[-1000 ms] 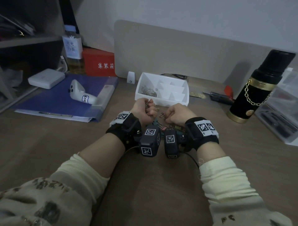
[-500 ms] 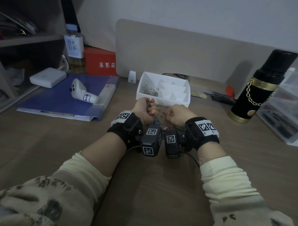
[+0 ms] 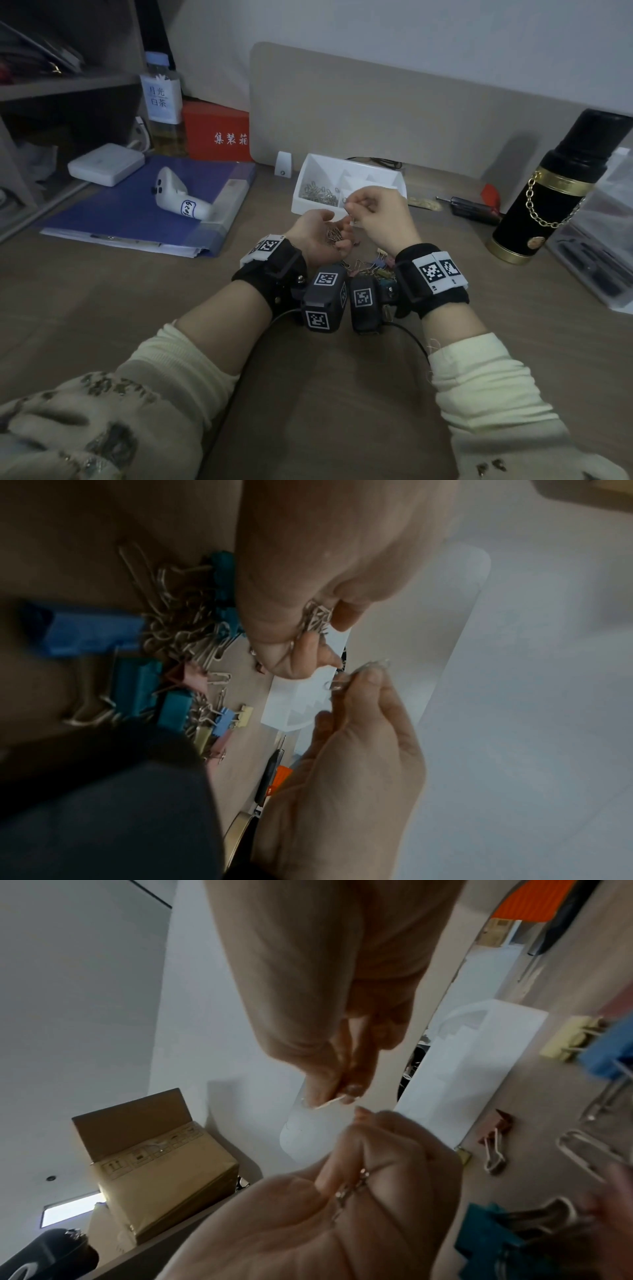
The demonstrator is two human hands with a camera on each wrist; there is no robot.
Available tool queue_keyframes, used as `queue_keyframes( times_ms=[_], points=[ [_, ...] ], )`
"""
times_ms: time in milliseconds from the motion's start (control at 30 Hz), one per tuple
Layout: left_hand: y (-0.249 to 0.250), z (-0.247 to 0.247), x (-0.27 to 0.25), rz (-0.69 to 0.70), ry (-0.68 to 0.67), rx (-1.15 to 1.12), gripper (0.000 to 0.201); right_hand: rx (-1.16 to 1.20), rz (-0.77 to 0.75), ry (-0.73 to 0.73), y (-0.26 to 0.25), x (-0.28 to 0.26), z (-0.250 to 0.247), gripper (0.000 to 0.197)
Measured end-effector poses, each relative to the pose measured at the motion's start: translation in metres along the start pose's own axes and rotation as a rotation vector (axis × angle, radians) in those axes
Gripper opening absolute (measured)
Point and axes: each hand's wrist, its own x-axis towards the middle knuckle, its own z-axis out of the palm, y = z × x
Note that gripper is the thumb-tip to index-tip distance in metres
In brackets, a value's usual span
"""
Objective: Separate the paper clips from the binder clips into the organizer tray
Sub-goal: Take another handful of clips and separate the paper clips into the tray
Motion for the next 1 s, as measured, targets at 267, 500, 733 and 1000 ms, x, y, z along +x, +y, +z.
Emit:
queue_keyframes(
  times_ms=[267,500,733,1000],
  points=[
    [-0.001,0.006,-0.001,-0.056,-0.131,0.096,0.038,0.009,-0.044,-0.133,-0.007,-0.004,0.005,0.008],
    [0.002,0.003,0.000,-0.014,-0.108,0.001,0.035,0.087,-0.042,-0.132,-0.003,-0.004,0.005,0.014],
    [0.004,-0.005,0.007,0.069,0.011,-0.040,0.032,-0.209,-0.027,-0.108,0.008,0.001,-0.007,0.016],
    [0.003,-0.006,0.008,0.088,0.063,-0.069,0.031,-0.485,0.306,-0.489,0.015,-0.005,-0.020,0.020]
  ],
)
